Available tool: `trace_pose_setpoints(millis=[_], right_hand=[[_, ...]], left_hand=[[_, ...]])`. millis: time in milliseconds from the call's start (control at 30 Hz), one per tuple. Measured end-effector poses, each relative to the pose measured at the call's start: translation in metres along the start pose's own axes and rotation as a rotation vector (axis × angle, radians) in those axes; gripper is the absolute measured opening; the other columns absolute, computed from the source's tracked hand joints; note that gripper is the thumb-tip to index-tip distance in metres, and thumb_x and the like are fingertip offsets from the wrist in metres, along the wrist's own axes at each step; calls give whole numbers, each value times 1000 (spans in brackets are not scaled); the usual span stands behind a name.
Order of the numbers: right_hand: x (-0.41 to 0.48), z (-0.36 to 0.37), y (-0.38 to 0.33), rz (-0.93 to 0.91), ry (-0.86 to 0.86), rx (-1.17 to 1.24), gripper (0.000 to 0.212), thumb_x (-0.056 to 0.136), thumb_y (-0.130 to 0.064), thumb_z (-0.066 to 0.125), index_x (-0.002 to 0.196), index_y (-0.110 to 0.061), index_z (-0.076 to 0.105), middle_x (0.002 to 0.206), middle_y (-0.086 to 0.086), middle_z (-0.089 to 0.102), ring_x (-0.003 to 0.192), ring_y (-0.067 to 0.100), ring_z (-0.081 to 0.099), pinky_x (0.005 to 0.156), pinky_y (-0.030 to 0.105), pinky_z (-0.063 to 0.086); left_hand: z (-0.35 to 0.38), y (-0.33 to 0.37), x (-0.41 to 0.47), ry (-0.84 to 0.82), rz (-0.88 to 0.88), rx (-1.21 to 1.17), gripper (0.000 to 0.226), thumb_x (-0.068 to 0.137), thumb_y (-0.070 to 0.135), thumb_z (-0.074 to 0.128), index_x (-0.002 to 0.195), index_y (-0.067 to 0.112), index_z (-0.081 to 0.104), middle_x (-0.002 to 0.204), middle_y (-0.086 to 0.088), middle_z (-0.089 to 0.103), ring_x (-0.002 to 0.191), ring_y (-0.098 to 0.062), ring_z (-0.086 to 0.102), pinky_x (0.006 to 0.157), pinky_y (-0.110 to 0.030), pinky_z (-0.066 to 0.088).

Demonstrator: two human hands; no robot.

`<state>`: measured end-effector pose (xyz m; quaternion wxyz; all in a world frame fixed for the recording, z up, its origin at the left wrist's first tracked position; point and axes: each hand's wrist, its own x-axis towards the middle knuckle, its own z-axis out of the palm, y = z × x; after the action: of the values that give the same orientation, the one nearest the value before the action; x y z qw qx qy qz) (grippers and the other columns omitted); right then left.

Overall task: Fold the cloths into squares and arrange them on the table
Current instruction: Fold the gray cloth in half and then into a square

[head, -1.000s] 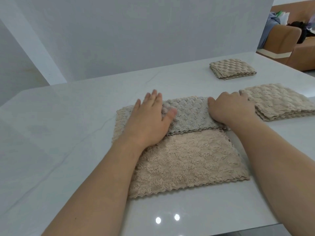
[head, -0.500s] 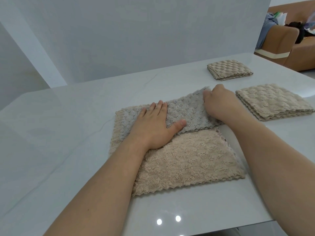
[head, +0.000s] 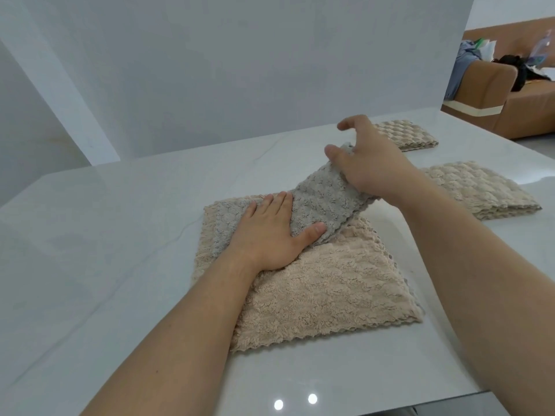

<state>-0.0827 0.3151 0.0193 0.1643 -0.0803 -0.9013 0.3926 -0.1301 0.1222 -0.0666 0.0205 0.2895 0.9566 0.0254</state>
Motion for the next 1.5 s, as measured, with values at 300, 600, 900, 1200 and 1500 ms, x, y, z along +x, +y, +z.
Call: trace_pose_setpoints(millis=[300,600,900,1200,1500], right_hand=[[28,-6,-53,-152,-426,-411,17,100,-32,57,104,-31,74,109,-6,67,85,25,72,60,33,62],[37,15,-70,-184,-491,-558,14,96,-30,65,95,-21,76,95,1,74,57,22,73,59,33,63],[35,26,-71,-263,-408,-426,14,98,-33,58,95,-24,69,91,-1,74,64,20,73,55,27,58],[31,74,-73,-264,-543,-227,18,97,-22,55,113,-23,64,89,0,72,59,10,68,56,27,53],[27,91,-67,-197,-740,-138,50,105,-43,46,152,-26,35,89,5,78,81,19,77,76,37,63]], left_hand=[[-1,-5,5,-3,6,-90,118,72,96,13,163,23,1,170,4,5,156,-15,3,126,-47,4],[6,-10,15,64,16,-116,121,63,105,14,158,31,24,163,8,27,150,-16,24,121,-49,22],[-22,-24,-7,220,-92,-911,68,79,53,79,141,35,56,134,16,62,117,-2,60,101,-28,46],[-52,-64,-20,364,-583,-1398,28,104,28,53,107,3,66,86,-15,75,59,-22,70,50,-27,55],[-43,-65,-13,304,-644,-1097,57,96,62,46,88,12,73,77,-7,75,71,-24,72,79,-42,62]])
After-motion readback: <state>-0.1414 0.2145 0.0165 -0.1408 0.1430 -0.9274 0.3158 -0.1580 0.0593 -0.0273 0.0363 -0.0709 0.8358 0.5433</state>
